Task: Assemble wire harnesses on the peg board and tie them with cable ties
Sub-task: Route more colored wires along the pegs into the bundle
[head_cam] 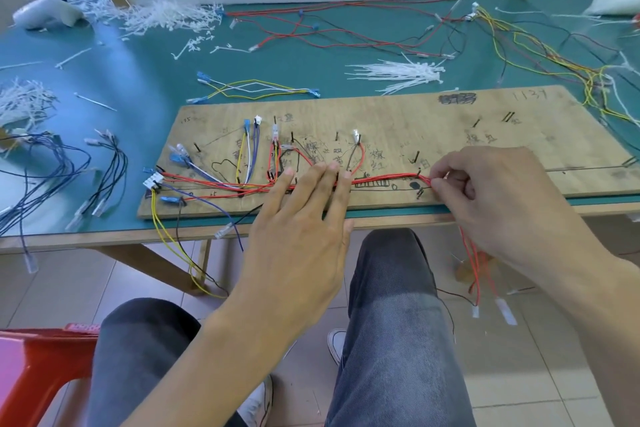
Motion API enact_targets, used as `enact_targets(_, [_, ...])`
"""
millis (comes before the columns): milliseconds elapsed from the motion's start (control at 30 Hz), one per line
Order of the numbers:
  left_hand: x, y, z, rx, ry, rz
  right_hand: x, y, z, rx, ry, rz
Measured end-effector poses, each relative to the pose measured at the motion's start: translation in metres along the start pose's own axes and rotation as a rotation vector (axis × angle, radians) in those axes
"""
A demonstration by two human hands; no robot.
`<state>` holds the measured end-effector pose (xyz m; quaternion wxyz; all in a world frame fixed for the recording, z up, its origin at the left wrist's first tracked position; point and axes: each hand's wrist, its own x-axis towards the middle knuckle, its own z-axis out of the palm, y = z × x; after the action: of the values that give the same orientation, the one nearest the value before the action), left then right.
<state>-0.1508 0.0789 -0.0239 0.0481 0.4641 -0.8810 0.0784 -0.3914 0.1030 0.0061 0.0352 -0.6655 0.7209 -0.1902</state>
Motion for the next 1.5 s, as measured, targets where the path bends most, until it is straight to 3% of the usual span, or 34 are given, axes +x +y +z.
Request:
enact_targets(200, [-0.003, 0.004, 0.002, -0.003, 0.027, -0.024, -0.028, -0.016, -0.008, -0.339, -0.224, 0.022])
enact_targets(367, [-0.002, 0.008, 0.001, -0.008, -0.002, -0.049, -0.032, -0.015, -0.008, -0.211, 0.112, 0.009])
enact_targets(567, [-0.002, 0.005, -0.003, -0.042, -0.039, -0.042, -0.045, -0.047, 0.012, -0.303, -0.194, 0.067])
enact_targets(1000, [-0.012, 0.001, 0.004, -0.070, -0.011, -0.031, -0.059, -0.050, 0.034, -0.179, -0.151, 0.118])
enact_targets(1067, [-0.015, 0.000, -0.001, -0.101, 0.000, -0.026, -0.059, -0.052, 0.034, -0.147, -0.111, 0.135])
enact_targets(1167, [-0.024, -0.005, -0.015, -0.161, 0.033, -0.006, -0.061, -0.060, 0.032, -0.080, 0.105, 0.099])
enact_targets(1267, [-0.042, -0.021, -0.030, -0.237, 0.131, -0.016, -0.075, -0.082, 0.043, 0.178, 0.325, -0.079])
enact_targets(1300, [-0.050, -0.029, -0.033, -0.279, 0.182, -0.034, -0.082, -0.093, 0.050, 0.284, 0.310, -0.133])
enact_targets(1367, [-0.068, -0.048, -0.036, -0.338, 0.282, -0.104, -0.092, -0.115, 0.066, 0.428, 0.121, -0.150])
enact_targets(1500, [-0.094, -0.082, -0.041, -0.361, 0.341, -0.294, -0.083, -0.144, 0.101, 0.436, -0.257, -0.015])
